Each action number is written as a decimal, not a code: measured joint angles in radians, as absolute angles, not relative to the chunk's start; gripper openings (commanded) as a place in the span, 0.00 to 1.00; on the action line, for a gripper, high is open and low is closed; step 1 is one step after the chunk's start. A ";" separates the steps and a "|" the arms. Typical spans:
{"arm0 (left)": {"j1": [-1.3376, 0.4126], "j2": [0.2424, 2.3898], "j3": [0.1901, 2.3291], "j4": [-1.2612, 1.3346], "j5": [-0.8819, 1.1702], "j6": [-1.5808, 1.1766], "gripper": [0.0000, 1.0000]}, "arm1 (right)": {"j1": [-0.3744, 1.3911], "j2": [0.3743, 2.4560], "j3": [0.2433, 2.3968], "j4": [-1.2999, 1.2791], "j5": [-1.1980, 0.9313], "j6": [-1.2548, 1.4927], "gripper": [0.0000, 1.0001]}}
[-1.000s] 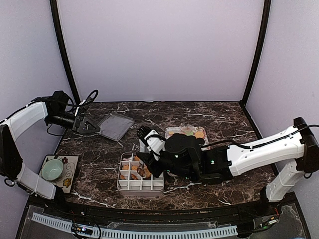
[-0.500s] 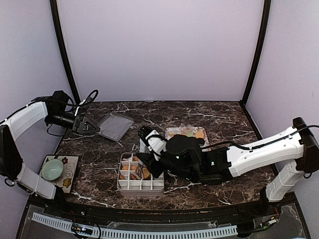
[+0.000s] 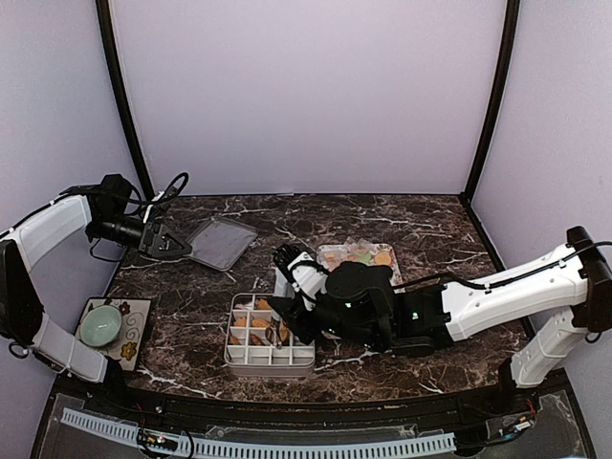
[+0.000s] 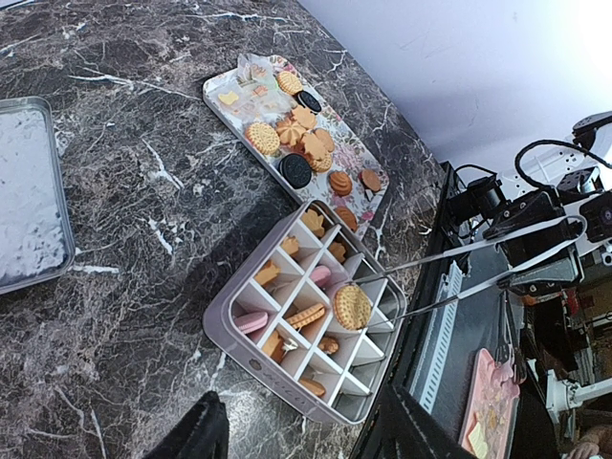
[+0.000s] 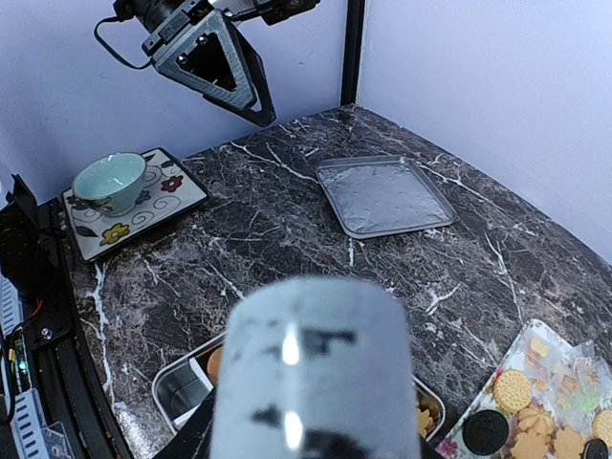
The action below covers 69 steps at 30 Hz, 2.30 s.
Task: Pack the cookies
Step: Place the fake cookies in the empty pocket of the box, then adjust the fake cookies in the empty pocket of the box.
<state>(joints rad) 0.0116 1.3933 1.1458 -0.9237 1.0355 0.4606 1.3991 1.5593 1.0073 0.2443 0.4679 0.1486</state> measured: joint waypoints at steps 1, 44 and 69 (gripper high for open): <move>0.012 1.393 1.146 -0.924 1.036 0.461 0.56 | 1.399 1.559 1.007 0.240 0.468 0.149 0.43; 0.013 1.393 1.146 -0.946 1.032 0.489 0.56 | 1.473 1.711 1.195 0.192 0.547 -0.012 0.39; 0.013 1.391 1.146 -0.960 1.032 0.498 0.56 | 1.550 1.808 1.265 0.196 0.764 -0.222 0.18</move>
